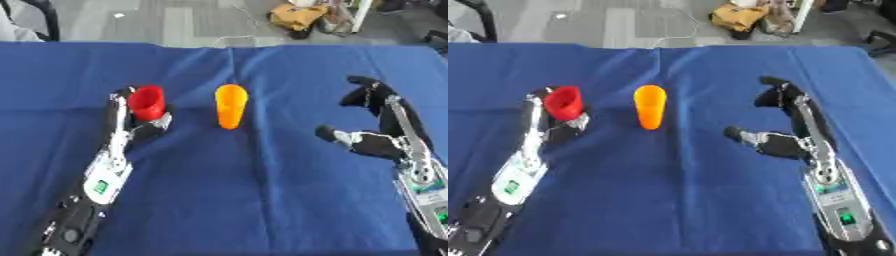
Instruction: Pour the contents of one cup into another cup.
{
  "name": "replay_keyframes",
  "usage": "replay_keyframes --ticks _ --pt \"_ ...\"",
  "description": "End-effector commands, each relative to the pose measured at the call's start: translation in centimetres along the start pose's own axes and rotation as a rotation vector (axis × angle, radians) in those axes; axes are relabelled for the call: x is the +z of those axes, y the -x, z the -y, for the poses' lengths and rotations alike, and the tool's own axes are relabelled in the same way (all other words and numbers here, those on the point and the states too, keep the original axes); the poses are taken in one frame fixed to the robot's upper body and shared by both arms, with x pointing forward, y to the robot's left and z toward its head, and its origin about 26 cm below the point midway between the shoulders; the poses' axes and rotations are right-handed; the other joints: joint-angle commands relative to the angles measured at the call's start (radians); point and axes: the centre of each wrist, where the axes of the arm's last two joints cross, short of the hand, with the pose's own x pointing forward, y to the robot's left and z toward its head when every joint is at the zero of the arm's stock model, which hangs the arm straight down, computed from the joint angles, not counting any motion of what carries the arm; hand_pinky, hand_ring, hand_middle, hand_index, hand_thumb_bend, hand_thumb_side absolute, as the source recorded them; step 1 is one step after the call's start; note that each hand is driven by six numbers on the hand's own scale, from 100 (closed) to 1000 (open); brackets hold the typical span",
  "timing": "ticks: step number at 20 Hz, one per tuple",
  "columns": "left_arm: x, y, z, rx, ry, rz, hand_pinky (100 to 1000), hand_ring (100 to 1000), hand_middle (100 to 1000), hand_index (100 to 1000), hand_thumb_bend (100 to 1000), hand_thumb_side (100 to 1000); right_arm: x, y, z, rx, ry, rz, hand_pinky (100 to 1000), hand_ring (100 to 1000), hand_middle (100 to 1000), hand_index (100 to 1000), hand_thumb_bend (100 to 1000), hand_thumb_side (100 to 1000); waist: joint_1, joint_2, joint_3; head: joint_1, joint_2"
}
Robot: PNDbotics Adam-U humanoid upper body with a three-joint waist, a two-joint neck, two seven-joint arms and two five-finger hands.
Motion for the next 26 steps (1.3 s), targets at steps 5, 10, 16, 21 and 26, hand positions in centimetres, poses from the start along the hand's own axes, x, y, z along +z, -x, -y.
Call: replay_keyframes --ticks 5,10,16,21,26 --pt "-0.9 -3.2 -3.5 0.022 -0.028 0.122 181 293 413 680 296 198 -1.5 -0.5 0.7 0.048 -0.05 0.043 741 626 522 827 880 272 0.006 -0.02 0.013 -0.015 -0.008" --pt "0.0 -4.9 -4.4 0.062 0.017 0.141 182 293 413 678 305 209 -2.6 0.2 0.6 0.087 -0.116 0.042 739 623 518 828 903 291 0.015 -0.026 0.032 -0.025 -0.007" --pt "1.0 -6.7 -5.2 0.106 0.081 0.159 183 292 413 678 307 218 -3.4 1.6 0.4 0.13 -0.17 0.014 737 621 511 828 921 307 0.027 -0.031 0.062 -0.034 -0.01" --pt "1.5 -7.7 -5.4 0.14 0.123 0.165 188 295 416 681 309 227 -4.3 2.7 0.2 0.163 -0.183 -0.011 736 619 506 827 932 316 0.037 -0.031 0.087 -0.041 -0.016" --pt "1.7 -8.6 -5.6 0.166 0.15 0.175 195 298 420 683 307 232 -5.2 3.6 -0.2 0.195 -0.195 -0.028 736 618 502 825 940 323 0.045 -0.029 0.112 -0.048 -0.024"
